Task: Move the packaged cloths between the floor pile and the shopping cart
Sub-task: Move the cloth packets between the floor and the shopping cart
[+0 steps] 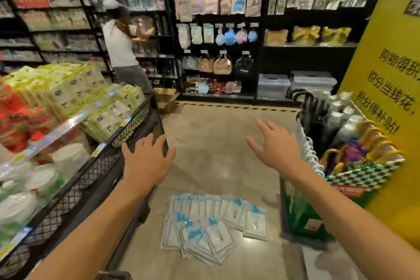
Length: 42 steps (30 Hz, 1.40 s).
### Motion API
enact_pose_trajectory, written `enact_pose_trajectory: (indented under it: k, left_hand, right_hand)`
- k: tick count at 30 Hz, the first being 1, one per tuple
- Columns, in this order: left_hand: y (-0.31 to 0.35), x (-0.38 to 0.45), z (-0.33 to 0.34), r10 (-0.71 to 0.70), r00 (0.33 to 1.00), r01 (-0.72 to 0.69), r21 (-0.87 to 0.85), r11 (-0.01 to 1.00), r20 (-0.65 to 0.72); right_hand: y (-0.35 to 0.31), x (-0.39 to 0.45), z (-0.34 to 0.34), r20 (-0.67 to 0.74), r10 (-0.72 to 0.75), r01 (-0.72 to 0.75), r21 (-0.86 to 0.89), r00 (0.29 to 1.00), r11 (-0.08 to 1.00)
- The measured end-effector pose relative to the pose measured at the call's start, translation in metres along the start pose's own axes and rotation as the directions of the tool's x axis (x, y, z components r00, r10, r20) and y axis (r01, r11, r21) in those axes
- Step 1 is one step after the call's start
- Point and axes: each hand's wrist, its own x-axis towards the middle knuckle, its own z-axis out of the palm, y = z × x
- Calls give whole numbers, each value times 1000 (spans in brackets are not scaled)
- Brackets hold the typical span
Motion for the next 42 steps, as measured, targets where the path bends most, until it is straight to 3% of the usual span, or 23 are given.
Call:
enact_pose_trajectory:
  k: [8,18,32,42]
  left_hand:
    - [101,46,37,44,999,-44,11,999,10]
    - [184,91,93,140,987,-139,-21,990,75]
    - [208,206,219,218,951,-217,-31,976,219]
    - [205,285,306,247,931,-246,-36,969,269]
  right_hand:
    - [109,33,21,13,52,-52,-8,999,999]
    - [197,34,51,60,170,-171,12,984,985]
    - [249,96,118,83,288,-286,-41,954,958]
    - [269,159,222,179,319,-311,-71,931,948]
